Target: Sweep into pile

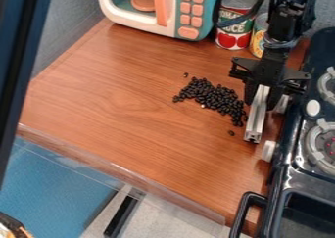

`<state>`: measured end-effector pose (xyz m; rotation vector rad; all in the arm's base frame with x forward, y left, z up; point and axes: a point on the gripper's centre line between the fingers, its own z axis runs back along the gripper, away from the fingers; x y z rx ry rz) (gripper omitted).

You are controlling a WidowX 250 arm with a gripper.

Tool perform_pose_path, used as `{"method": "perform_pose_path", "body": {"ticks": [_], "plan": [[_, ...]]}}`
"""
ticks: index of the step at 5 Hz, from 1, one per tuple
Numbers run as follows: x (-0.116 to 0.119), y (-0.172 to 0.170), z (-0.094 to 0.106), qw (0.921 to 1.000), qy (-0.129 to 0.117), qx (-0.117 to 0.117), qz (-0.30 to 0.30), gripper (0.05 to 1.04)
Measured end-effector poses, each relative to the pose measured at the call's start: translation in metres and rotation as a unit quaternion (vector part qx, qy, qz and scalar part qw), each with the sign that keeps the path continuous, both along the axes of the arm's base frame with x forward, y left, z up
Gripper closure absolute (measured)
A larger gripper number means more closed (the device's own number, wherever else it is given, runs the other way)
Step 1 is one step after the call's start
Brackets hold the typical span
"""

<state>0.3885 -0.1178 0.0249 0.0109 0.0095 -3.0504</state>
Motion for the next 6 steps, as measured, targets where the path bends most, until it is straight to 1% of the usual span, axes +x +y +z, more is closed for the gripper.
{"method": "perform_pose_path", "body": {"ticks": [3,6], "plan": [[0.0007,-0.0024,-0.0010,1.0000,-0.004,-0.002,0.000,0.706],[-0.0028,0.0041,-0.0076,0.9996,-0.013,0.021,-0.012,0.706]]}}
